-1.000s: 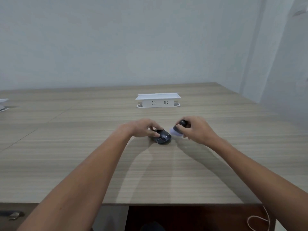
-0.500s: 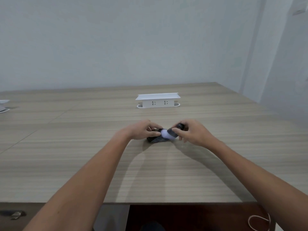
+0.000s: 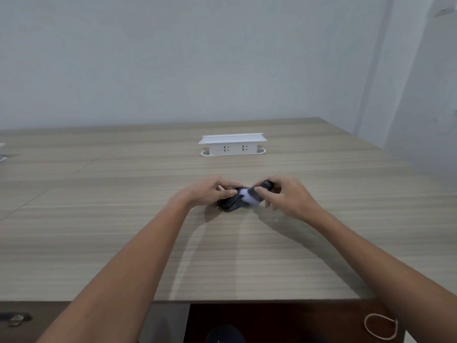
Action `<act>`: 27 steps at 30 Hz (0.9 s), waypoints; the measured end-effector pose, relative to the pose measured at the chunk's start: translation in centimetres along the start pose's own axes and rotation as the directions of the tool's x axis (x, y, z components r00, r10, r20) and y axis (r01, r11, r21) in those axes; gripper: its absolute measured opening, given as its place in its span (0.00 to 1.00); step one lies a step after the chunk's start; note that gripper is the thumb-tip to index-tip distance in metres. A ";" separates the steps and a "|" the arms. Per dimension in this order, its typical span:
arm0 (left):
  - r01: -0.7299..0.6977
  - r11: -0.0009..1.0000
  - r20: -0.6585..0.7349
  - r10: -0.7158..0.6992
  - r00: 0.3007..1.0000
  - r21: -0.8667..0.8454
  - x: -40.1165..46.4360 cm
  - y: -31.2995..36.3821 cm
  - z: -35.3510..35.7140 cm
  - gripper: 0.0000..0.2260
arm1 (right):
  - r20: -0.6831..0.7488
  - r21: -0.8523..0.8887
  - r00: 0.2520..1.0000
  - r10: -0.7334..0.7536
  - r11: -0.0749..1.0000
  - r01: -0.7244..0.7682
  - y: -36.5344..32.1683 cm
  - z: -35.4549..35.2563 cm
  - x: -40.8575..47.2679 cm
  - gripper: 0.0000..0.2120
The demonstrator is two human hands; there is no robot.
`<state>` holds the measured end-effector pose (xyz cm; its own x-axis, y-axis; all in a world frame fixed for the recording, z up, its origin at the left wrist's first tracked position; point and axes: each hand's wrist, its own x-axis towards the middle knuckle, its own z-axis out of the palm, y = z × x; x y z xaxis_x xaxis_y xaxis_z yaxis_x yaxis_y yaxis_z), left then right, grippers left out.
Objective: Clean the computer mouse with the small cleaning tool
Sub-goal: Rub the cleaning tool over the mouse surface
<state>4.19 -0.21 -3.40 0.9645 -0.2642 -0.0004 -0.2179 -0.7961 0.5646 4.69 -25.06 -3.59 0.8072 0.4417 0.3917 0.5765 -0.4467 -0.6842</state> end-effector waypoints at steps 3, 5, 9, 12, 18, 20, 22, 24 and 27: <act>0.007 1.000 -0.011 -0.007 1.000 -0.008 0.2 0.0 0.1 0.17 | -0.065 -0.058 0.993 0.094 0.994 -0.098 0.9 -0.1 0.7 0.06; 0.011 1.000 -0.019 -0.012 1.000 -0.016 0.2 -0.1 0.2 0.16 | -0.190 -0.099 0.977 0.101 0.988 -0.121 1.2 -0.7 0.9 0.06; -0.002 1.000 -0.034 0.001 0.999 -0.030 0.4 -0.5 0.3 0.16 | 0.087 0.019 0.996 -0.007 1.000 0.005 -0.6 0.0 0.0 0.06; 0.007 0.999 -0.056 -0.009 0.998 -0.036 0.5 -0.7 0.5 0.16 | 0.001 -0.148 1.000 0.016 0.989 -0.016 0.2 0.2 0.7 0.06; 0.017 0.999 -0.078 -0.021 0.997 -0.050 0.7 -1.4 0.6 0.16 | 0.098 -0.024 0.992 -0.078 0.996 0.081 -1.2 0.1 -0.2 0.06; 0.017 0.998 -0.079 -0.022 0.997 -0.060 0.8 -1.3 0.7 0.15 | 0.086 -0.114 0.995 -0.054 0.991 0.063 -0.4 0.3 0.2 0.06; 0.020 0.997 -0.072 -0.026 0.997 -0.077 0.9 -1.3 0.8 0.15 | -0.067 -0.222 0.997 -0.033 0.975 0.018 0.4 -0.2 0.8 0.06; 0.031 0.997 -0.069 -0.037 0.997 -0.077 1.0 -1.3 0.9 0.15 | -0.077 -0.153 0.996 -0.047 0.988 0.035 0.3 -0.6 0.5 0.06; 0.026 0.998 -0.071 -0.030 0.997 -0.054 1.2 -1.6 0.8 0.16 | 0.151 -0.036 0.984 -0.094 0.994 0.101 -1.1 -0.1 -0.3 0.06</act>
<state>5.55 0.34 -4.99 0.9787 -0.2011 0.0416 -0.1845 -0.7719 0.6083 3.81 -24.77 -2.93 0.7207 0.5942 0.3571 0.6591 -0.4277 -0.6186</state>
